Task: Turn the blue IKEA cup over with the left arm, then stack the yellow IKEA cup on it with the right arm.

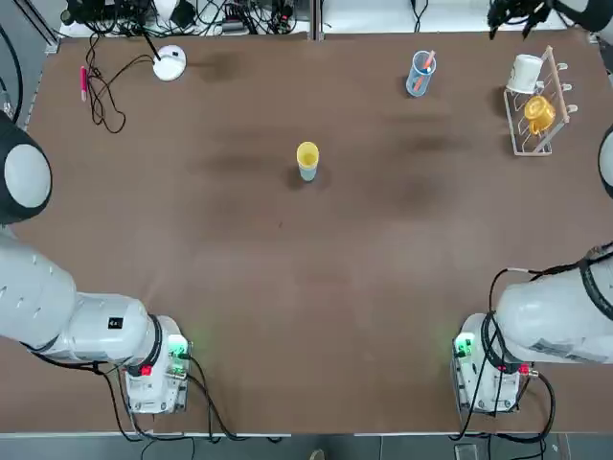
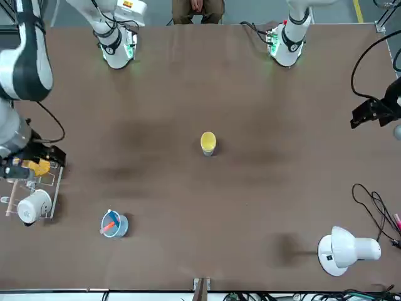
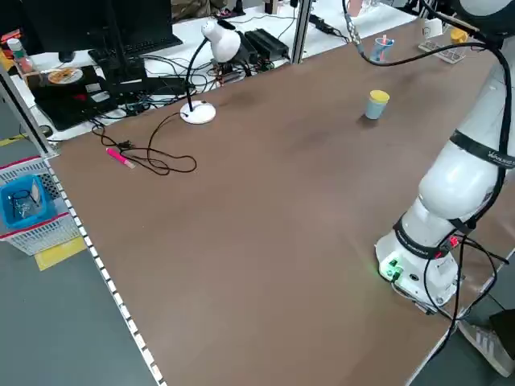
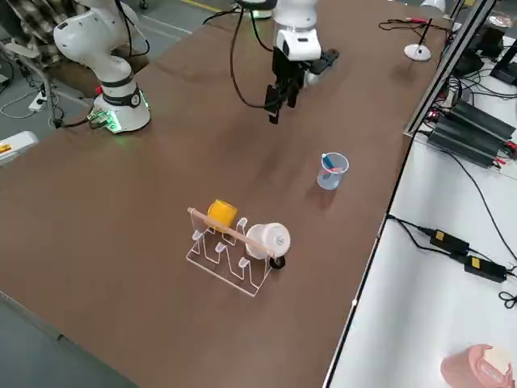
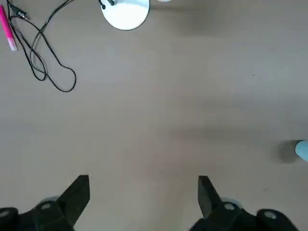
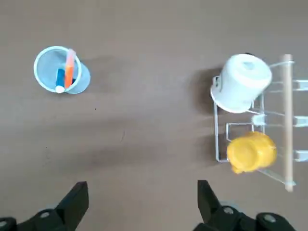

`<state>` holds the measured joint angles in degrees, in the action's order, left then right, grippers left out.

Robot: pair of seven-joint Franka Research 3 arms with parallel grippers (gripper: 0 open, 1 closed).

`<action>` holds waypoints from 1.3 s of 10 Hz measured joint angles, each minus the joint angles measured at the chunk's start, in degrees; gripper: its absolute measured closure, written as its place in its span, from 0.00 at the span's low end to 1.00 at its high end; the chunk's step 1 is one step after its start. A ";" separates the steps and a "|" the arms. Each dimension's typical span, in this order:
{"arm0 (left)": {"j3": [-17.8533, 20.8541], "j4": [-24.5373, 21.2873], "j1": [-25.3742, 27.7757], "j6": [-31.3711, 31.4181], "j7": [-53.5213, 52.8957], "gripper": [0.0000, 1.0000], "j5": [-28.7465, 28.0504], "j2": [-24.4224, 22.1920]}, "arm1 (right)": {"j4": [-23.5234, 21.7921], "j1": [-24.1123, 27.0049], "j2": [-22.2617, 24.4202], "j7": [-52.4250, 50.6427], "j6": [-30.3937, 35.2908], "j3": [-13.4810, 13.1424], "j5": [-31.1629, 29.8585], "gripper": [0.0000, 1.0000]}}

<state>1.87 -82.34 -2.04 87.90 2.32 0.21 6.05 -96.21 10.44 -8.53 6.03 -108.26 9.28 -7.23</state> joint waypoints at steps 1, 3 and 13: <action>0.01 0.01 0.02 0.00 0.00 0.01 0.00 0.00 | 0.25 -0.05 1.91 0.02 1.76 -0.39 1.21 0.00; 0.00 0.01 -0.01 0.00 0.00 0.01 0.00 0.00 | 2.77 -0.23 4.60 0.02 6.65 -0.90 2.68 0.00; -0.08 0.01 -0.42 -0.03 0.00 0.01 0.00 0.00 | 11.29 -2.57 8.13 0.13 17.93 -3.54 3.58 0.00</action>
<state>1.79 -82.34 -2.46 87.87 2.32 0.21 6.06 -84.92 7.87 -0.40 6.16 -90.32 5.74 -3.65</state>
